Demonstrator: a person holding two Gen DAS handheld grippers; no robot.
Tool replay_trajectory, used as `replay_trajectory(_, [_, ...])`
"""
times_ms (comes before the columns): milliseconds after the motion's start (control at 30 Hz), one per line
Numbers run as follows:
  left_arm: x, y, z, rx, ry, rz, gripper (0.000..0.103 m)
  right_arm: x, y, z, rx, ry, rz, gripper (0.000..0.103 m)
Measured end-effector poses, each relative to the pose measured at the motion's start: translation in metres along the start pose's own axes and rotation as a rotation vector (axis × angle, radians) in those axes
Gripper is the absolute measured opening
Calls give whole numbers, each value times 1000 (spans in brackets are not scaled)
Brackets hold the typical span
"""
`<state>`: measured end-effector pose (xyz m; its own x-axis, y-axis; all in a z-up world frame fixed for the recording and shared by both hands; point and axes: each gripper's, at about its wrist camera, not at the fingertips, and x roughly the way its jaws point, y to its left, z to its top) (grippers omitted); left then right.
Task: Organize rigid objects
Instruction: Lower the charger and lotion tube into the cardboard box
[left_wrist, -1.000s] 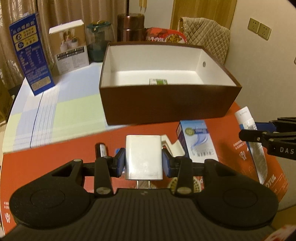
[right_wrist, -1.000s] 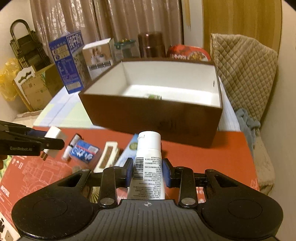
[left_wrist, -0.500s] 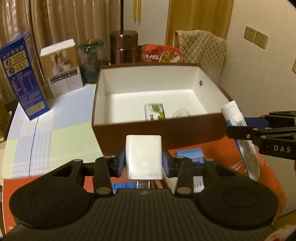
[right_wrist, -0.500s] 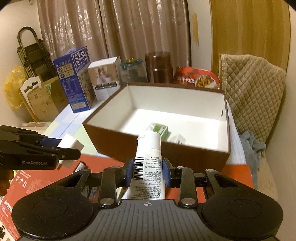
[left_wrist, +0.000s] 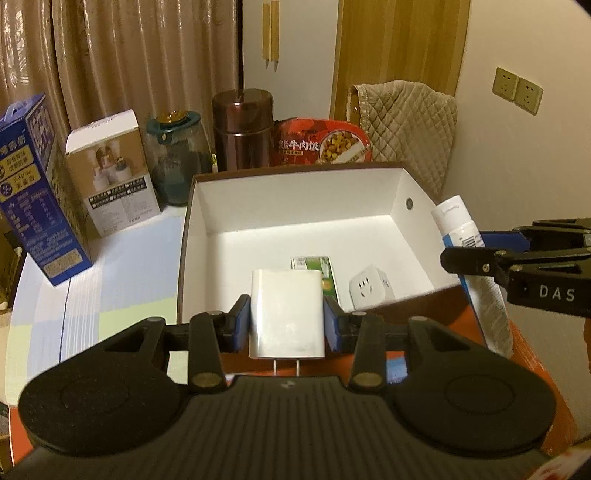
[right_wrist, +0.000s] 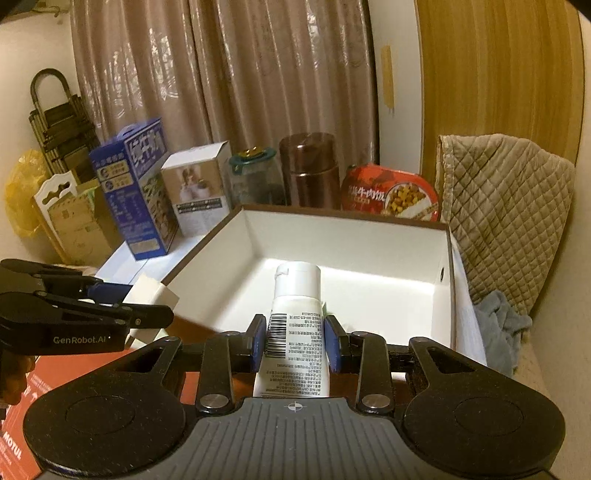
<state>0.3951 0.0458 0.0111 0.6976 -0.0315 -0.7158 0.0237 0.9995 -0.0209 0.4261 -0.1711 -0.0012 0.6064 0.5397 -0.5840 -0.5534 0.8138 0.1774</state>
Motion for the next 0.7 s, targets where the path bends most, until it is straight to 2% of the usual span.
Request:
replay_trajectory(367, [31,13,37,0,4,18,36,30,-33,40,35,-36,-49,30])
replay_trajectory(700, [66,19,48,-7,51,23,36,63,-58,50,47,-35,-100,30])
